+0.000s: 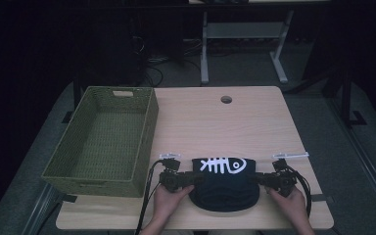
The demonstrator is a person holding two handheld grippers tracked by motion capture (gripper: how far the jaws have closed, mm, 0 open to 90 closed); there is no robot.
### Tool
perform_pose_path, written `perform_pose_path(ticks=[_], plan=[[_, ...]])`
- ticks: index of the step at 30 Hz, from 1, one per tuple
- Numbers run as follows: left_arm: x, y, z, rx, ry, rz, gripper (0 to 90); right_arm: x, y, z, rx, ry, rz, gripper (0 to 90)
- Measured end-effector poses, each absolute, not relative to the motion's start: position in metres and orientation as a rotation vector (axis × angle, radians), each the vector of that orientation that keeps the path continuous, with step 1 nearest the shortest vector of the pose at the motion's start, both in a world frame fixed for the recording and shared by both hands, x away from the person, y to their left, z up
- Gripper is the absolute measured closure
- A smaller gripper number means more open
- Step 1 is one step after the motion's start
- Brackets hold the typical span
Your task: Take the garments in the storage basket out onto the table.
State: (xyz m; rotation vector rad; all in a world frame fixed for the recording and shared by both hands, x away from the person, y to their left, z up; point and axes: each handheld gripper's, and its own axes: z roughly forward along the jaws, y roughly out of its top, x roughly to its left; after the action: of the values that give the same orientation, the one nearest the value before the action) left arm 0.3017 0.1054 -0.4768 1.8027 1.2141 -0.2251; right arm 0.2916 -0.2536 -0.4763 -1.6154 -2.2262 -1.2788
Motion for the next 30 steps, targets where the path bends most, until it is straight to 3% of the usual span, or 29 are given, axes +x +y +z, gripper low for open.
perform_pose_path(ticks=[16,30], plan=[[0.302,0.103,-0.476,1.821,1.186,-0.185,72.0,0.292,-0.254,-0.479,-1.607,-2.183,-1.317,77.6],[0.299,0.115,-0.449,1.772,1.150,-0.138,74.9,0.293,-0.247,-0.454,-1.542,-2.169,-1.413,79.2]])
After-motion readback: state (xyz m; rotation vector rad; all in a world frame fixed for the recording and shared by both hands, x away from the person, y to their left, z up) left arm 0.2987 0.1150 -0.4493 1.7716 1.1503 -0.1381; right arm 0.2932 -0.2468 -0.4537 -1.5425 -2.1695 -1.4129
